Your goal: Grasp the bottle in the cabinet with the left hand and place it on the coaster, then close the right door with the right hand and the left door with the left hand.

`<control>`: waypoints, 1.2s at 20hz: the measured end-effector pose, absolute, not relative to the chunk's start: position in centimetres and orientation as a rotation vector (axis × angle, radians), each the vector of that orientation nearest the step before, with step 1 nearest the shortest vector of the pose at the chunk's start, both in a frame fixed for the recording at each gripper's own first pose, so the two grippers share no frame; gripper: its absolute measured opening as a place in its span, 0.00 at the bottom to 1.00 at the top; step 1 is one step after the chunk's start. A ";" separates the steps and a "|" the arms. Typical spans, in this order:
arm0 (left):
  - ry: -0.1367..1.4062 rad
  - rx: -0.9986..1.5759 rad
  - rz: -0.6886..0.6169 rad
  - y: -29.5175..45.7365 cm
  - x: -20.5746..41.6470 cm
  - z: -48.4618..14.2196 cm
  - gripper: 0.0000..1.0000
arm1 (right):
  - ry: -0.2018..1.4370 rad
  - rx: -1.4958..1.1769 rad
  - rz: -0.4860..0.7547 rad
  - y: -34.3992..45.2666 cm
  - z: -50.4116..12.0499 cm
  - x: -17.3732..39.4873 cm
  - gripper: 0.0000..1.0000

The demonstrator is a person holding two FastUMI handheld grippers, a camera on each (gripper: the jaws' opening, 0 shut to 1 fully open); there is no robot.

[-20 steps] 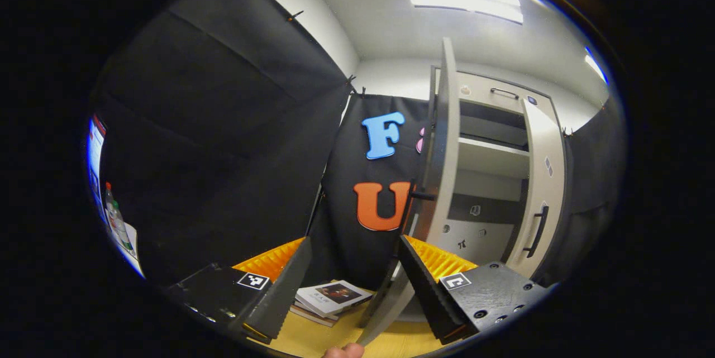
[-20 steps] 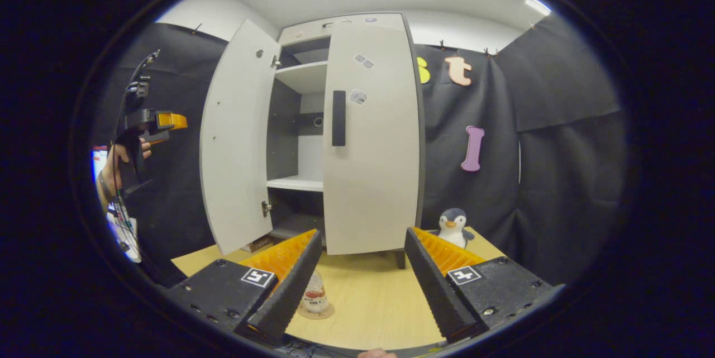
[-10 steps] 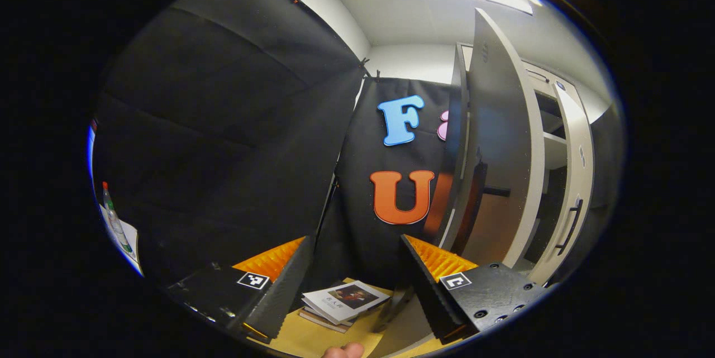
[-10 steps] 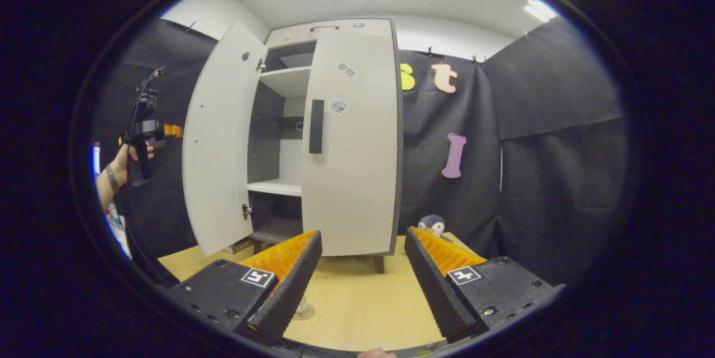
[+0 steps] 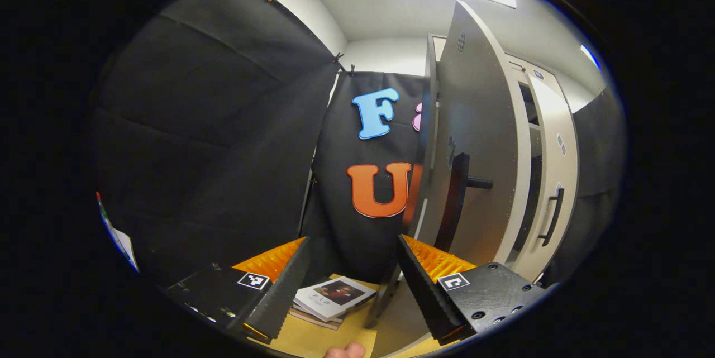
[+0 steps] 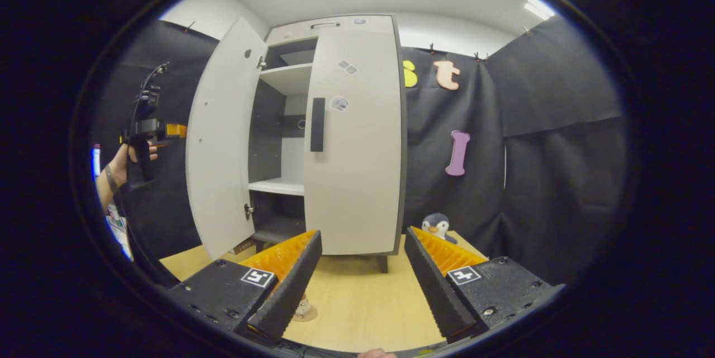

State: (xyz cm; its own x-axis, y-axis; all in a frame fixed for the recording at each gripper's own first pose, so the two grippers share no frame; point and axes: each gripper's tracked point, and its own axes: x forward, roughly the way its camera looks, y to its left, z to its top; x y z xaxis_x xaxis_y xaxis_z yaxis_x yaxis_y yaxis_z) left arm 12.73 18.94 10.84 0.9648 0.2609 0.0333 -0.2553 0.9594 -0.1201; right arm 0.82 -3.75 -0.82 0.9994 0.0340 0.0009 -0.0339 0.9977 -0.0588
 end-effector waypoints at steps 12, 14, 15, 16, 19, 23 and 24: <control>-0.128 -0.053 0.095 9.6 15.8 12.3 0.99 | 0.001 -0.042 -0.020 -5.5 -0.9 0.6 0.97; -0.136 -0.057 0.111 9.9 15.3 12.7 0.99 | 0.000 -0.036 -0.032 -5.7 -1.0 0.2 0.94; -0.134 -0.062 0.113 10.0 14.8 12.8 0.99 | 0.003 -0.032 -0.037 -6.0 -1.1 0.3 0.98; -0.130 -0.065 0.118 10.3 14.3 12.7 0.99 | 0.008 -0.030 -0.042 -6.2 -1.3 0.3 0.94; -0.121 -0.058 0.121 10.0 11.6 12.0 0.99 | 0.023 -0.020 -0.046 -6.5 -1.8 0.6 0.98; -0.141 0.015 0.128 8.9 8.2 9.9 0.99 | 0.038 -0.014 -0.021 -6.1 -2.4 0.8 0.97; -0.136 0.020 0.134 8.4 7.3 9.2 0.99 | 0.033 -0.012 -0.016 -6.0 -2.2 0.8 0.98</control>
